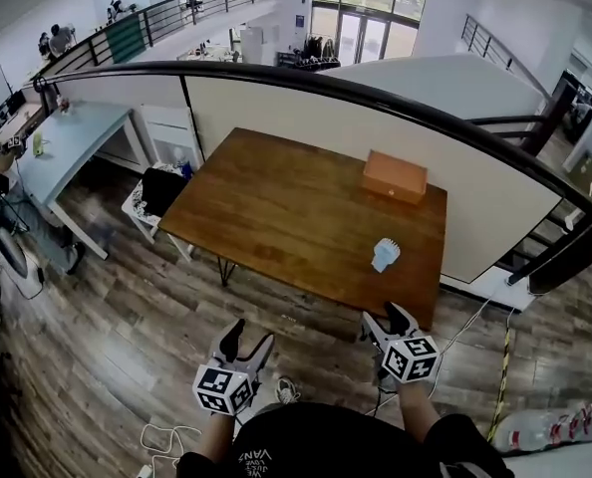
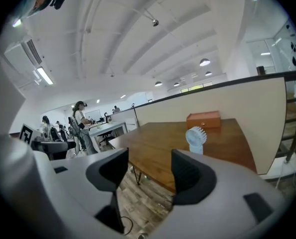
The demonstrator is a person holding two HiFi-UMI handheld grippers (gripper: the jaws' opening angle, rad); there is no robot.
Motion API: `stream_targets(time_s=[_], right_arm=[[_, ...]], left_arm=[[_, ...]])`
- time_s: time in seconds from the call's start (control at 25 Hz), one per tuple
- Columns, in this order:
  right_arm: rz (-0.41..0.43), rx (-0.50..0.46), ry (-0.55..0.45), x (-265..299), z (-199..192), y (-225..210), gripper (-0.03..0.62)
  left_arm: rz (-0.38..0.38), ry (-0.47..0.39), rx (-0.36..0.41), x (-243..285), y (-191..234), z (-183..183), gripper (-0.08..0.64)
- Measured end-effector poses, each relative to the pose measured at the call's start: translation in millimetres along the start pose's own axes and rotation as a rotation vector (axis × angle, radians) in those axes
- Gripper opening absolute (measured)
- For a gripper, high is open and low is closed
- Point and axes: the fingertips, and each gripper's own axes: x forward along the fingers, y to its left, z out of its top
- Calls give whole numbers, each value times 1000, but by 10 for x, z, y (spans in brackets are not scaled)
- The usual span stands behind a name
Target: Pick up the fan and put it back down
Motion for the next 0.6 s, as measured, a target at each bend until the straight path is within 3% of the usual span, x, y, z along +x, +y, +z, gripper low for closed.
stream_targets(time_s=[0.32,0.6], right_arm=[[-133,-15,22,367,98,-360,238],[-211,-133,88,654,211,-877,242]], left_arm=[[-17,19,-15,267,492,100,282],[-3,33,-47,535,669,89,282]])
